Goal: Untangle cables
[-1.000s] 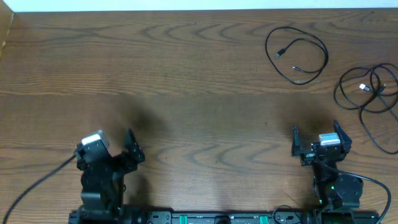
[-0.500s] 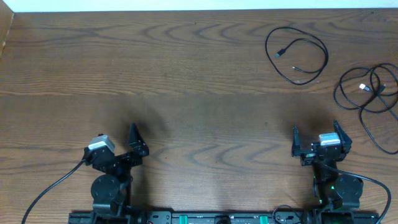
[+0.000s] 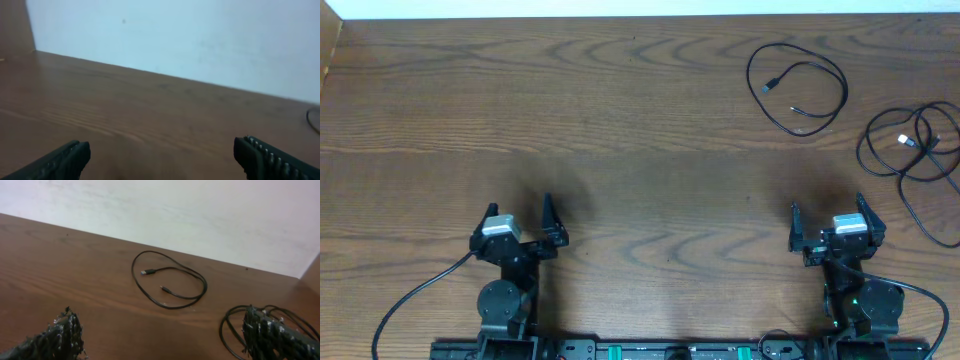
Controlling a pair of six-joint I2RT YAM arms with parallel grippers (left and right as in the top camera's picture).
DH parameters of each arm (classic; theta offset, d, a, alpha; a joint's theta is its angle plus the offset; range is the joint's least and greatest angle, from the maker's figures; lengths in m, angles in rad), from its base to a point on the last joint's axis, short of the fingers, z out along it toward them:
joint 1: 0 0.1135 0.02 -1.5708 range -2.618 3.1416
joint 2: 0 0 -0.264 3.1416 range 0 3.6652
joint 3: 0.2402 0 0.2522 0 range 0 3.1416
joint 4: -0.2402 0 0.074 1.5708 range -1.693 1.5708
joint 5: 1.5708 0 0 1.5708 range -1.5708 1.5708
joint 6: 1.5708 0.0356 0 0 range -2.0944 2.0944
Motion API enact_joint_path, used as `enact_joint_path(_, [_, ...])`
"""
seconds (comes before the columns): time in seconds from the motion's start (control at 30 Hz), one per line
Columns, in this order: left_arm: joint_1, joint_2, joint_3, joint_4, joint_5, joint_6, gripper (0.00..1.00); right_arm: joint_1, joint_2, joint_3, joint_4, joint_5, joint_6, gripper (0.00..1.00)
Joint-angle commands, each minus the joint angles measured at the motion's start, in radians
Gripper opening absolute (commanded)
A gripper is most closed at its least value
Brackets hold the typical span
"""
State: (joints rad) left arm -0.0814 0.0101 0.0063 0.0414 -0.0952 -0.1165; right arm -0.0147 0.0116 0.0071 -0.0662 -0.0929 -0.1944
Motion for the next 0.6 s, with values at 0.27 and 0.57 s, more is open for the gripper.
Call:
enact_joint_path(0.27, [-0.033, -0.009, -0.002, -0.115, 0.087, 0.146, 0.98, -0.004, -0.006, -0.002, -0.004, 0.006, 0.011, 0.99])
enact_joint_path(0.57, [-0.033, -0.009, -0.002, -0.116, 0.112, 0.150, 0.98, -0.004, -0.006, -0.002, -0.004, 0.005, 0.011, 0.99])
